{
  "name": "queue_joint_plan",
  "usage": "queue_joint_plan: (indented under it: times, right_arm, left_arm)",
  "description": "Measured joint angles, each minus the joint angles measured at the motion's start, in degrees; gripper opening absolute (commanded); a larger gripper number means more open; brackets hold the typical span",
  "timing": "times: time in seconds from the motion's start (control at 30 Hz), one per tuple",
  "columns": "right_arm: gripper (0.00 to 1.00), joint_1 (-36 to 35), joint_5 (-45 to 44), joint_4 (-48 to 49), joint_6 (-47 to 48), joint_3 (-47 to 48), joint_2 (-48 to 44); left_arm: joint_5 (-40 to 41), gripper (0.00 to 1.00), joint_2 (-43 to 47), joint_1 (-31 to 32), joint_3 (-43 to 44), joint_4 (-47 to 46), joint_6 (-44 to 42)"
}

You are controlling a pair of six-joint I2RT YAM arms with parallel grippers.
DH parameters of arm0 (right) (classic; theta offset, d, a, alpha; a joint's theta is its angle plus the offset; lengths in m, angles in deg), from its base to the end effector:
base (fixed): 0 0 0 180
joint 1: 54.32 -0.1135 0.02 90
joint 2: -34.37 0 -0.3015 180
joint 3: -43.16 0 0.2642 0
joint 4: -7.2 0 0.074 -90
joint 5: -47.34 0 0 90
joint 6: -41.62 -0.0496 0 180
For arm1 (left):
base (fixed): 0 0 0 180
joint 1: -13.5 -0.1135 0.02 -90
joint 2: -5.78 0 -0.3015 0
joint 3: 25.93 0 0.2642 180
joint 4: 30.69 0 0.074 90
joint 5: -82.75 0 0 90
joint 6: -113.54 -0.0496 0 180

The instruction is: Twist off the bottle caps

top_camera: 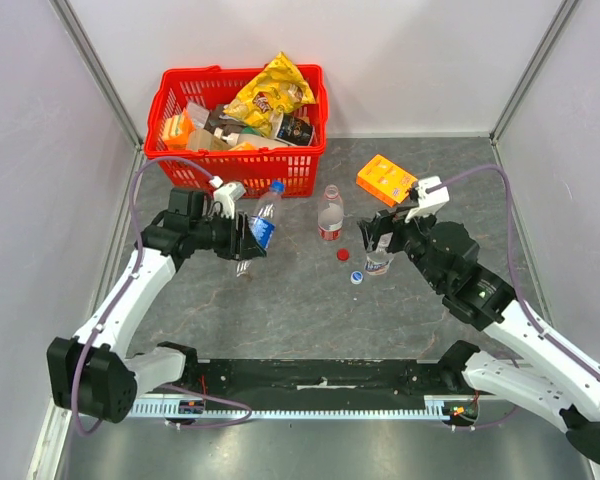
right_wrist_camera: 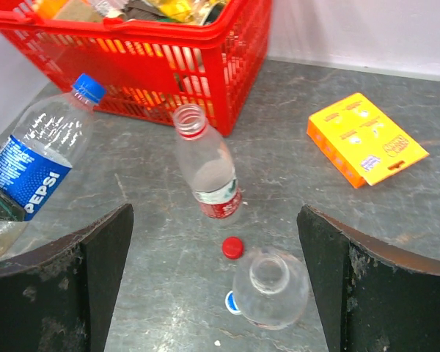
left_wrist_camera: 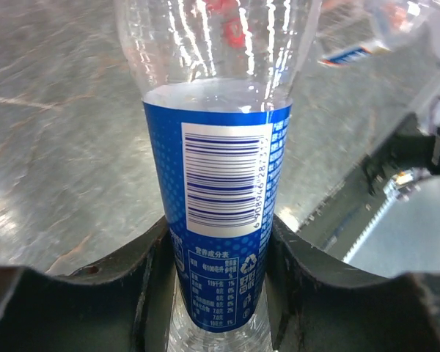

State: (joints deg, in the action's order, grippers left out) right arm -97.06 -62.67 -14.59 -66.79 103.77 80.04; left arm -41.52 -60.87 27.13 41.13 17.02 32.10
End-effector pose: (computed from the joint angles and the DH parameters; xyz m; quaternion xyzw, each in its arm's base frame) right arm 0.1469 0.1126 0.3829 -0.0425 0.7445 0.2205 0.6288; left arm 0.2293 -0.0843 0.3077 0.1465 0.8844 -0.3362 0.2886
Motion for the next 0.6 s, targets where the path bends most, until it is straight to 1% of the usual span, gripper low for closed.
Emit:
queue_joint_plan:
  times: [0.07, 0.27, 0.43, 0.5, 0.6]
  right_arm:
    - [0.98, 0.0, 2.0, 0.0, -0.1, 0.7, 0.9]
    - [0.98, 0.0, 8.1, -0.1, -0.3, 3.2, 4.4]
    - [0.98, 0.1, 13.0, -0.5, -0.7, 6.7, 7.5]
    - [0.98, 0.5, 16.2, -0.5, -0.7, 8.4, 9.1]
    - [0.98, 1.9, 23.4, -0.4, -1.3, 10.5, 11.6]
  left_arm:
    - [-4.0, 0.47, 1.2, 0.0, 0.0, 0.0, -1.7]
    - [-18.5, 0.47, 3.2, 1.5, 0.9, -0.2, -6.6]
    - [-25.2, 0.47, 4.3, 2.4, 1.0, -1.8, -8.8]
    - [-27.0, 0.47, 4.5, 2.6, 0.3, -3.1, -9.1]
    - [-28.0, 0.49, 5.1, 3.1, -1.7, -3.8, -9.2]
